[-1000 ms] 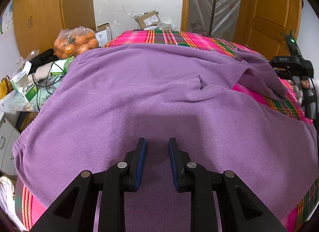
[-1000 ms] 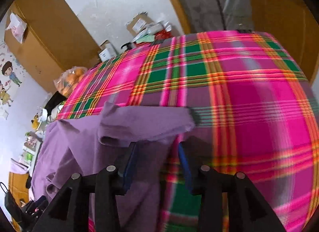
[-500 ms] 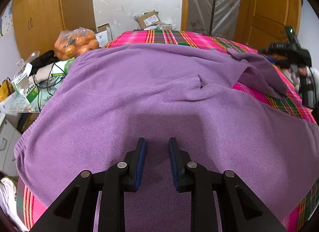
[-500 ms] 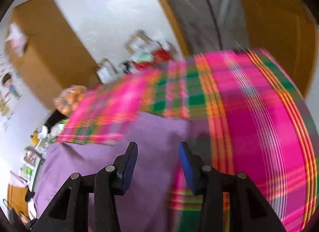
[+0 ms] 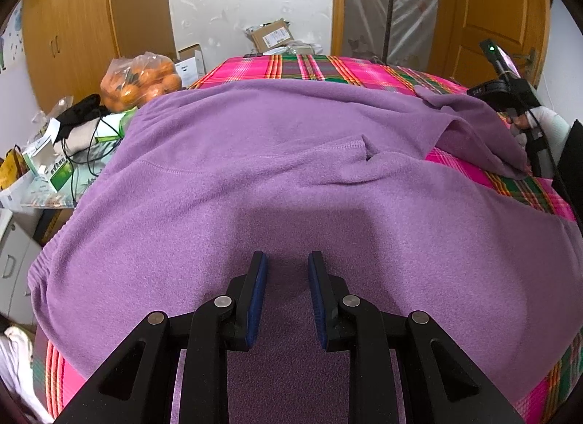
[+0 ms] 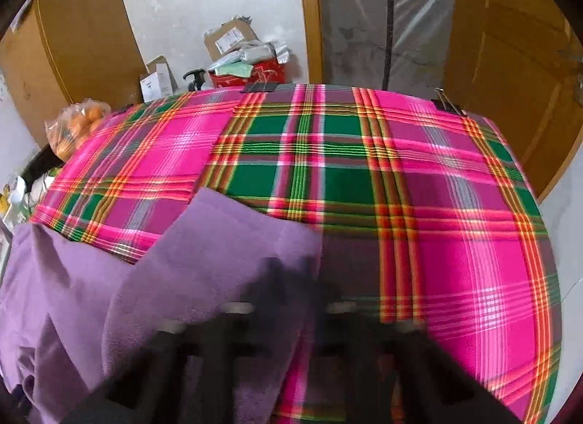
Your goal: Fold clothes
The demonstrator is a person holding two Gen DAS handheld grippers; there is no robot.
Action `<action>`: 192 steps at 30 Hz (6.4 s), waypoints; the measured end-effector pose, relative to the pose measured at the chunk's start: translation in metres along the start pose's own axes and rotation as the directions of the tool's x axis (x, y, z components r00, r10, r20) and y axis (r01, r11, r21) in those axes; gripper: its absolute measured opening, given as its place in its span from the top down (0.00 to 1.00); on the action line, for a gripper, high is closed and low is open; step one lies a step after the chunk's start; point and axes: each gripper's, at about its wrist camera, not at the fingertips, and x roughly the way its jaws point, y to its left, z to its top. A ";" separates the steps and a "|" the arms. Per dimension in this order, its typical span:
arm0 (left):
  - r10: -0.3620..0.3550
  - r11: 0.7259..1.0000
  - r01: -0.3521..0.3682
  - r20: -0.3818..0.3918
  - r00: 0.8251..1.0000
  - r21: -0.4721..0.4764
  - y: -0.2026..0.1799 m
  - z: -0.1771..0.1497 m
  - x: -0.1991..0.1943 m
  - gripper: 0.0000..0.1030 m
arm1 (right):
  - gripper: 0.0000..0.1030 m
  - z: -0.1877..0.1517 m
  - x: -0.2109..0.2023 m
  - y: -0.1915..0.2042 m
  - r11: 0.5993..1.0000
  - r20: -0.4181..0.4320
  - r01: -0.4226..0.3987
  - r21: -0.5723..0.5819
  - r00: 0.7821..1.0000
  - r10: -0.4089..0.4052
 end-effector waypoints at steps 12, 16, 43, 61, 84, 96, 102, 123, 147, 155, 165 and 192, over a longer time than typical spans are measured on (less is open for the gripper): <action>-0.105 0.994 0.103 0.042 0.994 0.039 -0.033 0.033 -0.007 0.76 | 0.95 -0.037 -0.142 -0.133 0.941 0.220 0.134 0.311 0.953 -0.208; -0.156 0.986 0.152 0.062 0.986 0.066 -0.051 0.049 -0.011 0.76 | 0.95 -0.076 -0.184 -0.191 0.872 0.220 0.191 0.451 0.923 -0.316; -0.283 0.943 0.280 -0.012 0.959 0.181 -0.150 0.146 0.064 0.76 | 0.96 -0.121 -0.091 -0.281 0.861 0.139 -0.167 0.480 0.984 0.113; -0.332 0.937 0.334 -0.038 0.943 0.105 -0.108 0.128 0.048 0.76 | 0.75 -0.125 -0.138 -0.274 0.860 0.152 0.010 0.511 0.983 -0.101; -0.142 0.990 0.141 0.046 0.989 0.022 -0.032 0.064 -0.019 0.76 | 0.72 -0.154 -0.199 0.092 0.974 0.183 -0.006 -0.228 0.982 0.048; -0.123 0.992 0.119 0.083 0.989 0.052 -0.029 0.056 -0.042 0.76 | 0.72 -0.171 -0.214 0.137 0.959 0.207 0.075 -0.273 0.978 -0.017; -0.115 0.992 0.108 0.109 0.987 0.069 -0.029 0.054 -0.052 0.76 | 0.72 -0.174 -0.216 0.147 0.947 0.219 0.116 -0.301 0.975 -0.049; -0.032 0.996 0.021 0.121 0.992 0.092 -0.037 0.062 -0.056 0.76 | 0.72 -0.180 -0.211 0.165 0.916 0.244 0.183 -0.356 0.965 -0.098; -0.017 0.994 0.009 0.074 0.997 0.113 -0.039 0.069 -0.021 0.76 | 0.72 -0.171 -0.173 0.144 0.927 0.182 0.130 -0.351 0.981 -0.069; -0.029 0.995 0.026 0.031 0.999 0.092 -0.016 0.074 0.014 0.76 | 0.71 -0.161 -0.143 0.112 0.929 0.153 0.112 -0.352 0.986 -0.061; -0.119 0.972 0.122 -0.027 0.993 0.203 -0.045 0.090 0.049 0.76 | 0.62 -0.136 -0.094 0.069 0.914 0.092 0.066 -0.399 0.995 -0.032; -0.248 0.958 0.241 0.027 0.968 0.154 -0.013 0.075 0.035 0.94 | 0.84 -0.155 -0.096 0.059 0.858 -0.039 -0.100 -0.505 0.995 0.093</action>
